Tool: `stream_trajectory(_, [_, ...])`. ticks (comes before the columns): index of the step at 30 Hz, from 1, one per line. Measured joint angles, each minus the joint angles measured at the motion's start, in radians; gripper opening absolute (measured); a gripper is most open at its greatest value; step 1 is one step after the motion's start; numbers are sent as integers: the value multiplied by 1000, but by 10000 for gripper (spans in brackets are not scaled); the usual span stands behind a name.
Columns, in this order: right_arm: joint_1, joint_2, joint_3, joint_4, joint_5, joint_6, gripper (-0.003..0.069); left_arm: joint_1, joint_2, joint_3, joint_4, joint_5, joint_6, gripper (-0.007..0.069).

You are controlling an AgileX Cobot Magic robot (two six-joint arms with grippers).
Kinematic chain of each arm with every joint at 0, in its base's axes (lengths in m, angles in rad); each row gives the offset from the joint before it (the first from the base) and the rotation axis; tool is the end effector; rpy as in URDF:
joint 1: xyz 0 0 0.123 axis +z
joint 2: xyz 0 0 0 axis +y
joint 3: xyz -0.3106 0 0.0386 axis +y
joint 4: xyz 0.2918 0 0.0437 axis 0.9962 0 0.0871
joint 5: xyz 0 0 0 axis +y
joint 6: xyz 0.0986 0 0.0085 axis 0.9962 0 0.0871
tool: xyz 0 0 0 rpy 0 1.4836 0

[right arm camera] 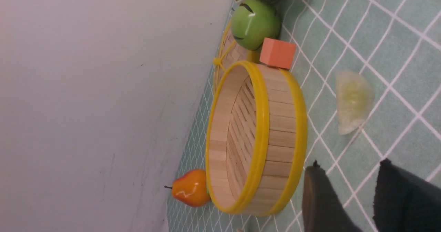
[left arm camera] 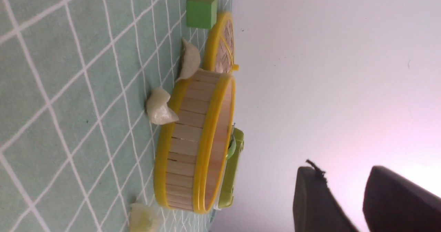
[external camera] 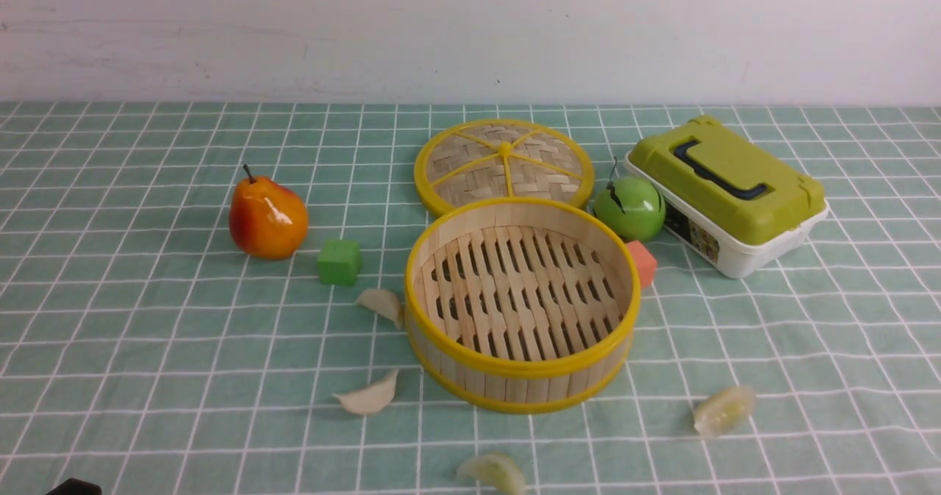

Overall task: Put the dumplings into the steamer on the table with the blue tablecloth.
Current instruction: 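Reach for and grasp a dumpling on the table with the left gripper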

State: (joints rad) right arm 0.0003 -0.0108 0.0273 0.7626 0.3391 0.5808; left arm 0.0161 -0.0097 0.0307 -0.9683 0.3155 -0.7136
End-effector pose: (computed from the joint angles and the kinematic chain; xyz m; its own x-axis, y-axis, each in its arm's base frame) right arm 0.0762 0.0228 0.1799 -0.2642 0.9413 -0.2102 0.1147 0.2471 0.9622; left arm 0.0771 -0.0242 0.1849 -0.2273 -0.9669 0.1162 -0.1367 -0.0865 -0.9868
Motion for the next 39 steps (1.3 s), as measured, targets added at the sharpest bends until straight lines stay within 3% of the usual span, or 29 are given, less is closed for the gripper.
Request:
stream_trajectory(4, [0, 0, -2, -4, -14, -87, 239, 0, 0, -58, -3, 59, 183, 221])
stream_trajectory(8, [0, 8, -85, -11, 6, -340, 177, 0, 31, -232, 67, 176, 435, 168])
stream_trajectory(9, [0, 14, -100, -11, 7, -367, 171, 0, 45, -241, 83, 191, 448, 162])
stream_trajectory(12, [0, 179, -260, -60, 54, -593, 18, 0, 262, -401, 260, 346, 525, 8])
stream_trajectory(13, [0, 221, -290, -77, 69, -639, -3, 0, 304, -437, 303, 374, 542, -14])
stream_trajectory(16, [0, 445, -436, -143, 176, -775, -20, 0, 499, -569, 435, 493, 619, -14])
stream_trajectory(21, [37, 737, -628, -221, 343, -865, -20, -4, 761, -734, 586, 616, 727, -14])
stream_trajectory(24, [105, 815, -678, -242, 372, -872, -20, -47, 882, -801, 627, 620, 741, -14])
stream_trajectory(28, [206, 865, -694, -292, 371, -877, -19, -189, 1078, -896, 660, 593, 731, -14])
stream_trajectory(31, [244, 870, -696, -342, 372, -878, -17, -265, 1225, -977, 693, 545, 666, -5])
stream_trajectory(34, [251, 870, -697, -357, 372, -878, -17, -279, 1324, -1035, 694, 510, 604, 34])
stream_trajectory(39, [251, 870, -697, -360, 378, -876, -15, -280, 1584, -1176, 647, 396, 468, 283])
